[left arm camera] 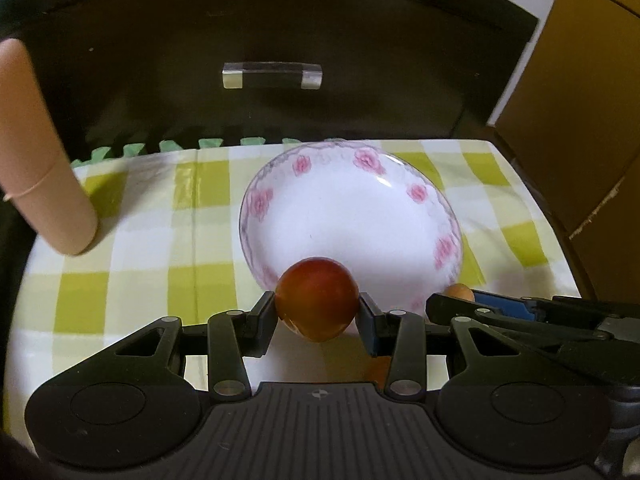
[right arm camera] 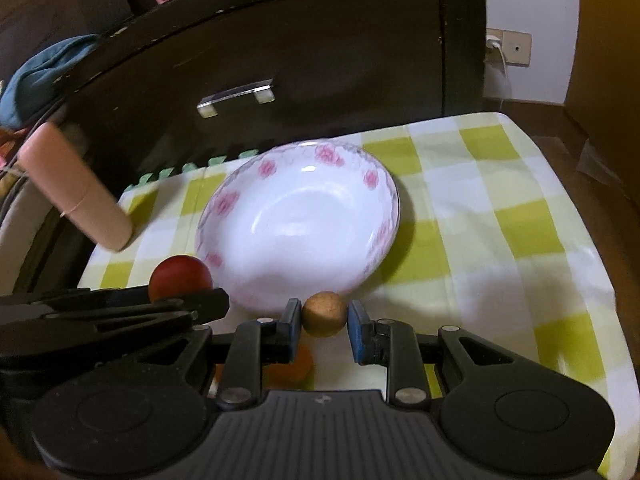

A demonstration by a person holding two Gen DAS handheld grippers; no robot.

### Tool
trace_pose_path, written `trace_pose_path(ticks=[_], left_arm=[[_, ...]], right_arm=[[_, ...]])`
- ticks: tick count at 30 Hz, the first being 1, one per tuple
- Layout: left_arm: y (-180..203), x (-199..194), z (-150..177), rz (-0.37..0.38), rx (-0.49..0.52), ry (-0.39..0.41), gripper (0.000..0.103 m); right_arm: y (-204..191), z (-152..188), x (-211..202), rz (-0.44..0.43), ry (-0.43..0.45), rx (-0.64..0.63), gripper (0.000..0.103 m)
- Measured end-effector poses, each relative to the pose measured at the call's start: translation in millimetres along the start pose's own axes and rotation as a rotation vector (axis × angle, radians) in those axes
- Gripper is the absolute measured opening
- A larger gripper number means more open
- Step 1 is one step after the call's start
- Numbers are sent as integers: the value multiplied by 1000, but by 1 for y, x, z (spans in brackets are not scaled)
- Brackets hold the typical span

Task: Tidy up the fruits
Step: 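Carry both fruits over the white flowered bowl and open both grippers, then withdraw both grippers from the bowl back toward the fruit cluster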

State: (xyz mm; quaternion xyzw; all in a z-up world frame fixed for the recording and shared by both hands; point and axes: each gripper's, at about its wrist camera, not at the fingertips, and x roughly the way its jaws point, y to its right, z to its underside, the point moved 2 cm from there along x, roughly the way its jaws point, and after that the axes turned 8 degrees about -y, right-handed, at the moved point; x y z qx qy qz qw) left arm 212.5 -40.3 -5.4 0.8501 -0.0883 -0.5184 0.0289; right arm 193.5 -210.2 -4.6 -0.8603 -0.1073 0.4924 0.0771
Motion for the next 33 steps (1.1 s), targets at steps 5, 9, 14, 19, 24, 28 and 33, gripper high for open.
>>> trace_pose_path(ticks=[5, 9, 14, 19, 24, 28, 33], left_arm=[[-2, 17, -17, 0, 4, -8, 49], [-5, 25, -22, -1, 1, -23, 50], [-5, 26, -24, -7, -1, -21, 50], [-7, 25, -25, -9, -9, -19, 53], [-11, 19, -27, -13, -27, -4, 66], [-13, 16, -27, -4, -27, 5, 68], [-12, 6, -25, 0, -20, 21, 69]], right_arm=[[6, -22, 23, 8, 1, -29, 25], [11, -32, 35, -2, 5, -32, 25], [13, -36, 43, -19, 8, -42, 26], [13, -39, 40, -24, 18, -40, 26], [14, -40, 37, -38, 31, -27, 26], [17, -42, 33, -45, 40, -10, 27], [16, -39, 25, -34, 49, 3, 27]])
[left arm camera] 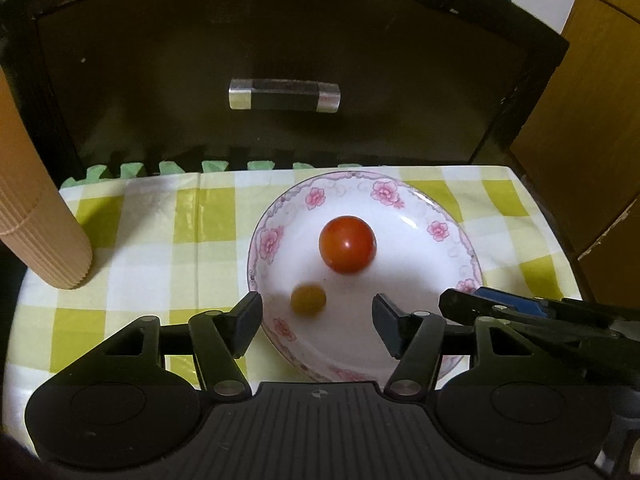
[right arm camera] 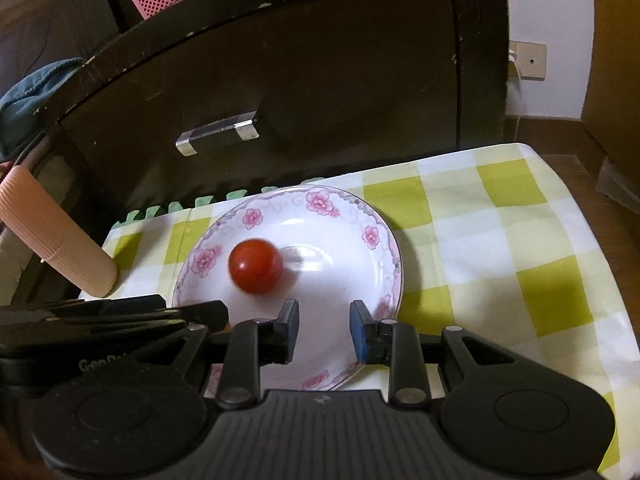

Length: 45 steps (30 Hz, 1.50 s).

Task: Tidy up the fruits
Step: 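Withdraw both grippers from the bowl back toward the fruit cluster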

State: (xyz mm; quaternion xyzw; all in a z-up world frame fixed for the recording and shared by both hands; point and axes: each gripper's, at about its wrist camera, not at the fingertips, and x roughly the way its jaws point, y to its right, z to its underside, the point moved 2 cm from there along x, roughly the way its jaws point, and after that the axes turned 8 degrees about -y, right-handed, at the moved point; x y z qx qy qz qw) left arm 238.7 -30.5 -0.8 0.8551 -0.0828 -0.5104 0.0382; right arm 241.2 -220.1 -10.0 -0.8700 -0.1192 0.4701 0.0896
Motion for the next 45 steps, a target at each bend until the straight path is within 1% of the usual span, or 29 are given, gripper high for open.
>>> trace_pose_path(ticks=[3, 7, 12, 17, 19, 31, 36, 38, 45], left_arm=[[0, -10, 3, -3, 8, 17, 73], [-3, -24, 10, -1, 1, 28, 75], [-8, -33, 23, 3, -10, 15, 77], [-12, -44, 37, 4, -16, 9, 79], [-15, -48, 42, 7, -15, 8, 81], [-35, -69, 76, 4, -31, -6, 82], [-52, -76, 81, 8, -97, -12, 82], [-55, -80, 84, 7, -106, -10, 83], [-48, -80, 103, 15, -77, -54, 83]], right_arm=[[-2, 4, -9, 6, 7, -1, 28], [-9, 10, -25, 22, 22, -23, 29], [-19, 22, -37, 30, 20, -53, 29], [-24, 37, -47, 21, 15, -44, 30], [-26, 43, -50, 18, 13, -41, 30], [-34, 73, -67, -3, -2, -41, 32], [-34, 80, -68, -6, -11, -43, 32], [-34, 82, -68, -5, -17, -40, 32], [-34, 91, -67, -6, -30, -42, 33]])
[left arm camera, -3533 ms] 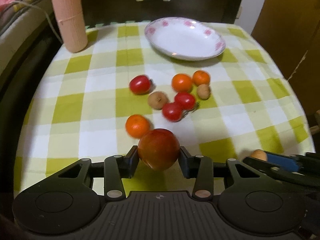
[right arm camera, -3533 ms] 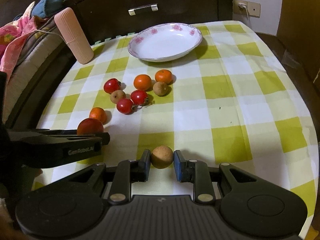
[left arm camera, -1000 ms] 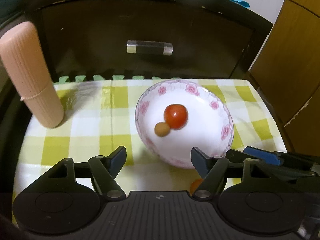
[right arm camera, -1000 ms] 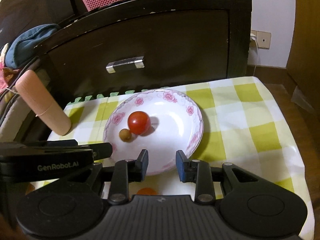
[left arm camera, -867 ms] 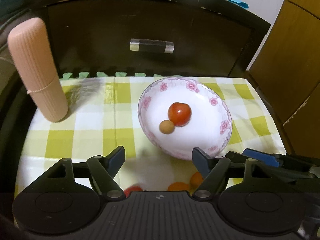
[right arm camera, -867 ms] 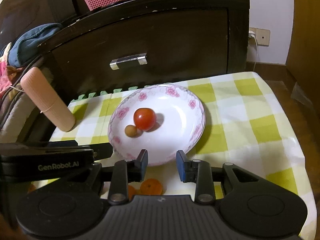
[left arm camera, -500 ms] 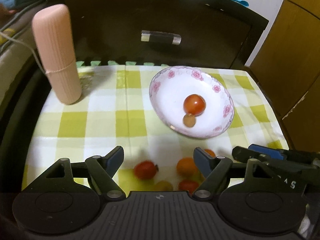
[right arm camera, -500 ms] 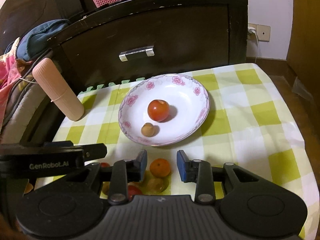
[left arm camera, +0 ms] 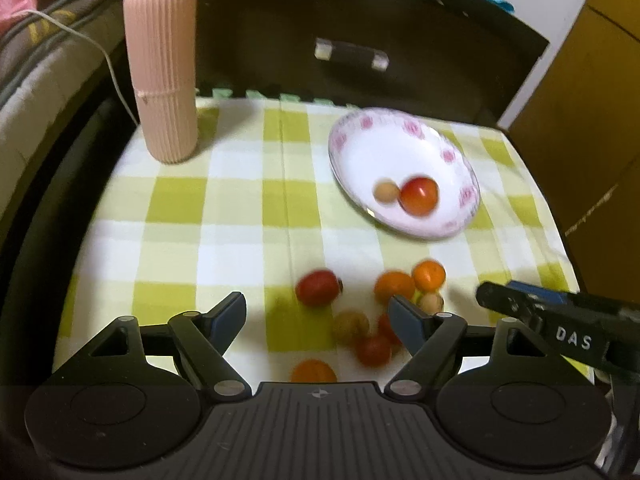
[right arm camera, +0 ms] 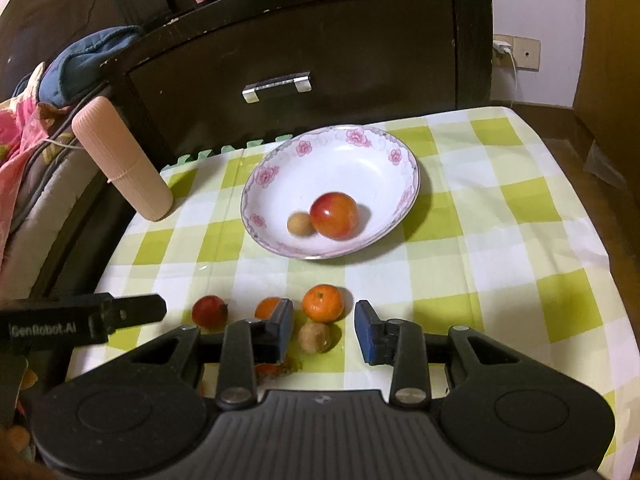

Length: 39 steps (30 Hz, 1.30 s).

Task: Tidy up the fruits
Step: 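Withdraw both grippers from the bowl back toward the fruit cluster, then grasp an orange tangerine with the left gripper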

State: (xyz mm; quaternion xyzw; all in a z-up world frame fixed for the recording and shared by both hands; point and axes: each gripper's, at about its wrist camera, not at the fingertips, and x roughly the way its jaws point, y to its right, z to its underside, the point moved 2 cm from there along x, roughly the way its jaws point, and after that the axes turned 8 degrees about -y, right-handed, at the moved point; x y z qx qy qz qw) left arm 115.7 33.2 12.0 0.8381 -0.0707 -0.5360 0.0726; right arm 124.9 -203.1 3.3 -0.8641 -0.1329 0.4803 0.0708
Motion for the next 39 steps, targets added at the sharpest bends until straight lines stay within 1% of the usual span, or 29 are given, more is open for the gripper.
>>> trace_pose_path(ticks=[3, 11, 17, 20, 22, 29, 32, 33, 35, 38, 39], left_arm=[[3, 2, 10, 11, 12, -29, 83], [4, 12, 29, -18, 35, -94, 83], [8, 26, 34, -47, 63, -133, 78], [8, 34, 35, -55, 64, -149, 72], [9, 37, 35, -62, 59, -155, 64], [4, 46, 32, -77, 32, -172, 58], [5, 49, 31, -84, 33, -174, 55], [5, 51, 30, -87, 35, -176, 52], [7, 53, 29, -98, 51, -171, 51], [9, 53, 31, -107, 72, -171, 46], [9, 52, 31, -106, 75, -171, 42]], right_arm=[[-2, 7, 1, -1, -14, -5, 33], [-10, 21, -1, -8, -39, -22, 33], [-10, 27, -1, -16, -56, -10, 33], [-11, 29, -1, -19, -61, -14, 33], [-11, 29, 0, -21, -63, -15, 33], [-14, 30, 3, -27, -74, -22, 33], [-14, 29, 6, -27, -82, -27, 33], [-15, 29, 7, -26, -85, -29, 33], [-16, 29, 8, -24, -89, -29, 33], [-16, 28, 9, -21, -92, -28, 33], [-16, 28, 9, -20, -93, -27, 33]])
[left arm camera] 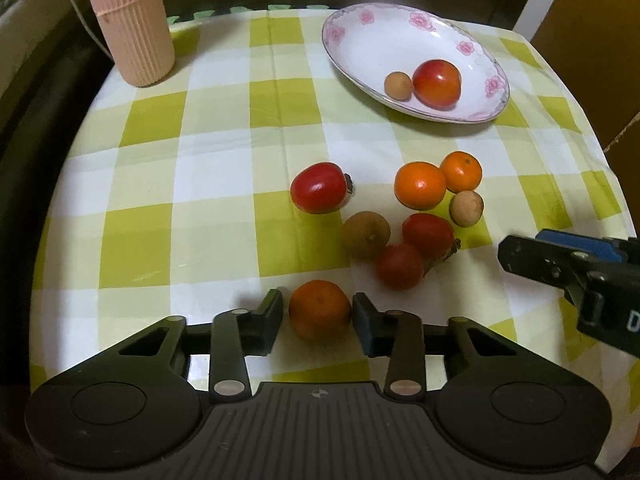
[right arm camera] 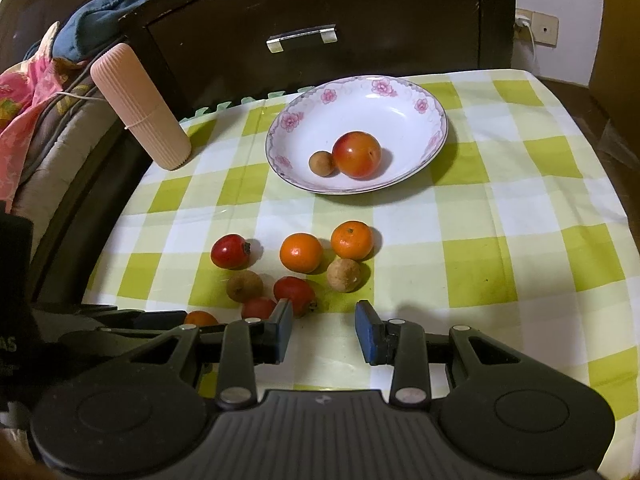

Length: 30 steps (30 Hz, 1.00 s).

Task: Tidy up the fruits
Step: 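Grasp an orange tangerine with the left gripper, then grasp a red tomato with the right gripper while the left holds the tangerine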

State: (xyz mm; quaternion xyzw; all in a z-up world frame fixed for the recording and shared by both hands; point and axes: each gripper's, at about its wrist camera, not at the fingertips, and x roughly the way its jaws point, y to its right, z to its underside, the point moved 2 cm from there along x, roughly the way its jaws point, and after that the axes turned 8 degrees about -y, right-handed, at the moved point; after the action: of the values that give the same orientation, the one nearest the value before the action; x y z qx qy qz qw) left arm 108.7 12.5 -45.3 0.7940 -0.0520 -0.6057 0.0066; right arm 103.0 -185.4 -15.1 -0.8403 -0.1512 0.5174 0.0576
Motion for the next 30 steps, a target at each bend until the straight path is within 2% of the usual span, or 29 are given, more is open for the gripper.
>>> trace_pose_path(ticks=[9, 13, 18, 30], left_arm=[[-14, -17, 5, 24, -42, 17, 40], [-15, -12, 5, 28, -53, -3, 40], [-12, -9, 7, 41, -41, -15, 40], [-14, -3, 9, 61, -51, -35, 43]], right_arm=[[0, 0, 8, -10, -29, 7, 33], [1, -4, 10, -7, -20, 14, 33], [6, -11, 20, -34, -51, 70, 33], [-15, -26, 55, -57, -104, 37, 33]])
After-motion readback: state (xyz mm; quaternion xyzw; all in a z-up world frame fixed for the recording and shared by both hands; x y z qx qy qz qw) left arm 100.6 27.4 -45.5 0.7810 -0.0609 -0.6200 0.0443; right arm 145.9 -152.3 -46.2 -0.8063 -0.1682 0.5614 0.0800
